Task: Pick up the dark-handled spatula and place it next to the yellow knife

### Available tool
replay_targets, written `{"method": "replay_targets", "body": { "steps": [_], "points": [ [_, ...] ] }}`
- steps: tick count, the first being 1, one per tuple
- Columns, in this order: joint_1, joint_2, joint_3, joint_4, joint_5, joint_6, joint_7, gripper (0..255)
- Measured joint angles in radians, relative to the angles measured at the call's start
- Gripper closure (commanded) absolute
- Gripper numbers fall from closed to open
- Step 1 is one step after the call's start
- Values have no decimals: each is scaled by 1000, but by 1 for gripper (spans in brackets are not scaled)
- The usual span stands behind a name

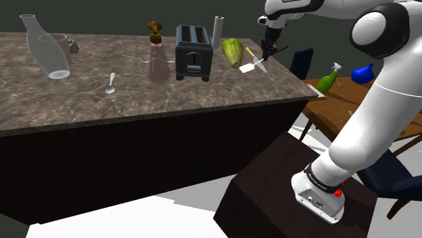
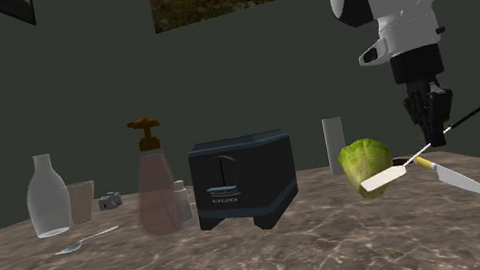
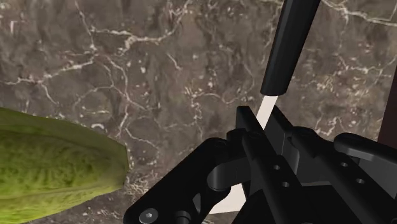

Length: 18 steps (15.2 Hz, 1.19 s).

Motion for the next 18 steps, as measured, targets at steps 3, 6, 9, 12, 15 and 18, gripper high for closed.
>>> {"method": "replay_targets", "body": {
  "steps": [3, 6, 9, 12, 15, 18],
  "points": [
    [-43, 31, -23, 39, 14, -6, -67, 255],
    [-91, 69, -46, 89, 32, -17, -139, 255],
    [-143, 125, -65, 164, 55, -36, -210, 255],
    [-196, 175, -80, 230, 77, -52, -276, 255],
    [-236, 230, -86, 290, 98, -59, -318, 255],
    [-238, 237, -85, 263, 101, -25, -323, 255]
  ]
}}
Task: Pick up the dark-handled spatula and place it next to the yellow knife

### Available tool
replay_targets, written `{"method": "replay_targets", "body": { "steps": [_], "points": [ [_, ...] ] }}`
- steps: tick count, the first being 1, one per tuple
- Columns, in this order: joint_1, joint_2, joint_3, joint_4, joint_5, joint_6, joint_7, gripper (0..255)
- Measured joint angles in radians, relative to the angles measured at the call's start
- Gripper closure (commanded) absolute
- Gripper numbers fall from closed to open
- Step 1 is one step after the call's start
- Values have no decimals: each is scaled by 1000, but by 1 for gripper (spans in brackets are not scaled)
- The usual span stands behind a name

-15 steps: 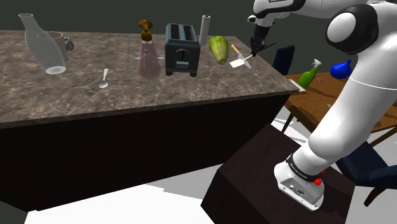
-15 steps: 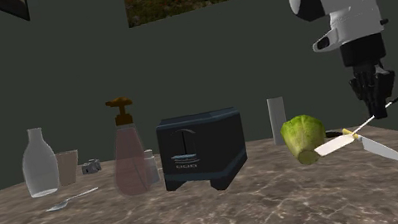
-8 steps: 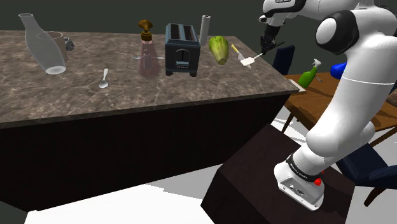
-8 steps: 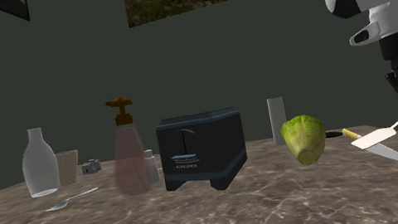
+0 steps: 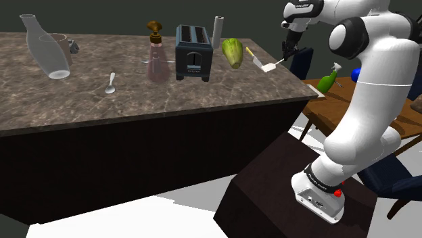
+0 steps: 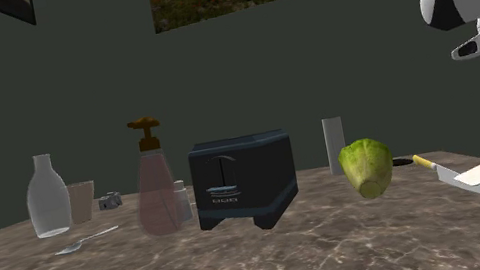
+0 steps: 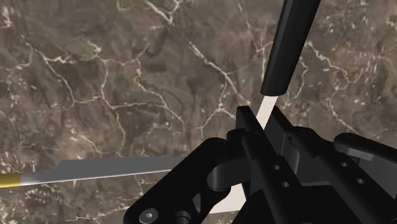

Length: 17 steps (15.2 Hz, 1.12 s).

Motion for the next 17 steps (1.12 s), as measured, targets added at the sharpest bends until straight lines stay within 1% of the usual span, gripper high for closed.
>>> {"method": "replay_targets", "body": {
  "steps": [8, 17],
  "points": [
    [4, 12, 4, -90, 5, 101, -1, 255],
    [2, 48, 11, -156, 18, 200, -5, 255]
  ]
}}
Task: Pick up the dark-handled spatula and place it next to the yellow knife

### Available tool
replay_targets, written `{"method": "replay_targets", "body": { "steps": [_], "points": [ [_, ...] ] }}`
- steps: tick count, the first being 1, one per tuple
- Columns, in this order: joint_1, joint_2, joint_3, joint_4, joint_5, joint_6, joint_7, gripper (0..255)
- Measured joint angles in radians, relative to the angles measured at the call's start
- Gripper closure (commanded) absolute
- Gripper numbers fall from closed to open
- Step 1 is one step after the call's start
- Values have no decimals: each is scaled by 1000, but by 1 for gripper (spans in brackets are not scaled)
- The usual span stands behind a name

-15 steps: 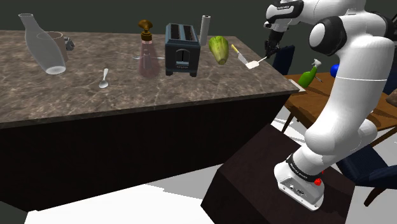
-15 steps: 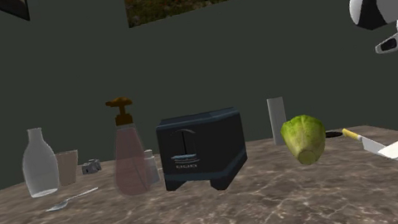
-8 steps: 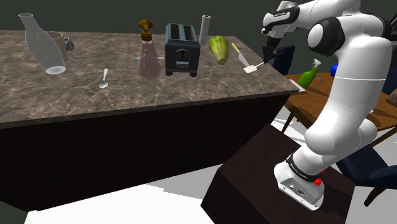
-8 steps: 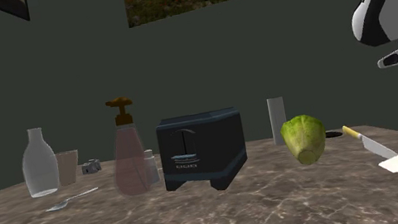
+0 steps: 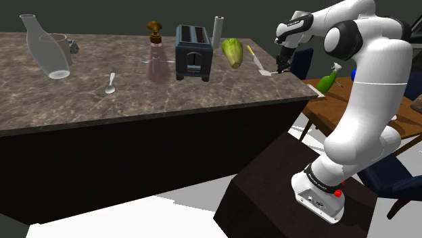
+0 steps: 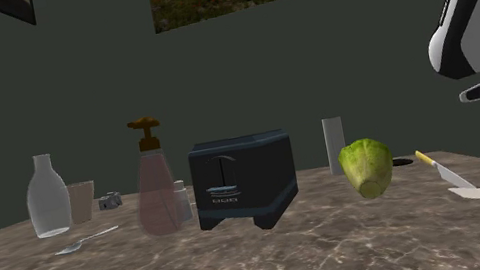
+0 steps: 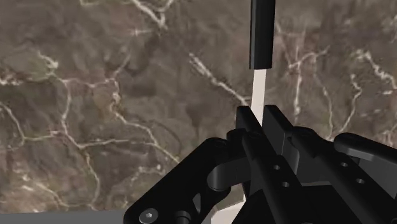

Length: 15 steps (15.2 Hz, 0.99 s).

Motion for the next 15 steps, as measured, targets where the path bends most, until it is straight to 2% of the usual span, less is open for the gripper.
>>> {"method": "replay_targets", "body": {
  "steps": [6, 7, 13, 15],
  "points": [
    [0, 2, 0, -5, 1, 7, 0, 255],
    [0, 2, 0, -5, 1, 7, 0, 0],
    [0, 2, 0, -5, 1, 7, 0, 0],
    [3, -16, -2, 10, -5, -25, 3, 0]
  ]
}}
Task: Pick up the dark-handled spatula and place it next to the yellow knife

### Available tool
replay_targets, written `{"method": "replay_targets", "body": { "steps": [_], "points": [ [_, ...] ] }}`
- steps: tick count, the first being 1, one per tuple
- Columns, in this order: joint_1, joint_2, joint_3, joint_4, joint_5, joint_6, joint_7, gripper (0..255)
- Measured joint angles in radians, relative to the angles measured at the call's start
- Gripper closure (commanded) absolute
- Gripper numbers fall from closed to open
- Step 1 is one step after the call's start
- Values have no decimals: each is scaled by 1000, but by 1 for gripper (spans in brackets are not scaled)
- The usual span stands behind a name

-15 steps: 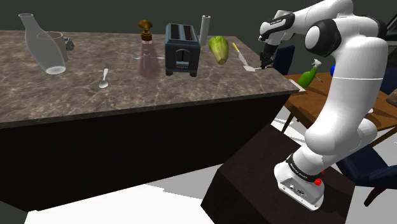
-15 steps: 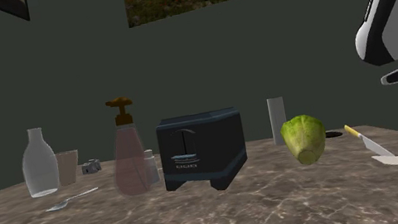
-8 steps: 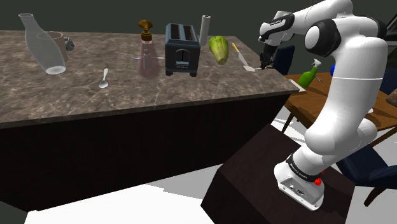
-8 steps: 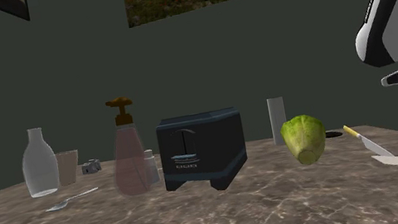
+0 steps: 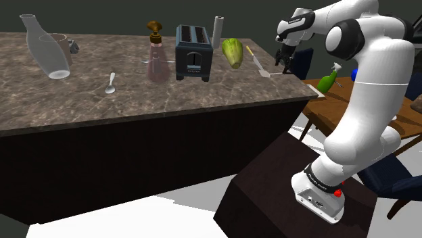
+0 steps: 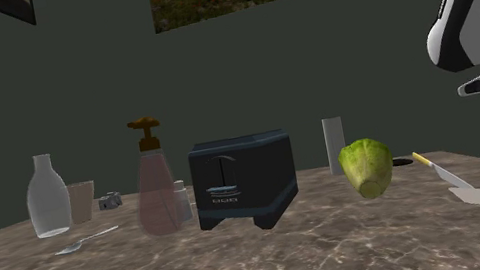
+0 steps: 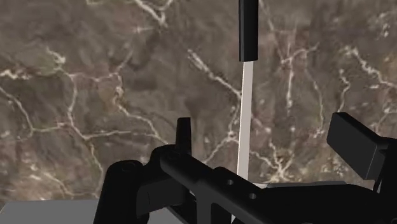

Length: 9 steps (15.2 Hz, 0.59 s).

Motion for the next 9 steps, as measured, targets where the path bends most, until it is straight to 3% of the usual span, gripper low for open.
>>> {"method": "replay_targets", "body": {
  "steps": [3, 9],
  "points": [
    [2, -19, -4, 46, -7, -63, 5, 0],
    [2, -21, -4, 56, -8, -76, 6, 0]
  ]
}}
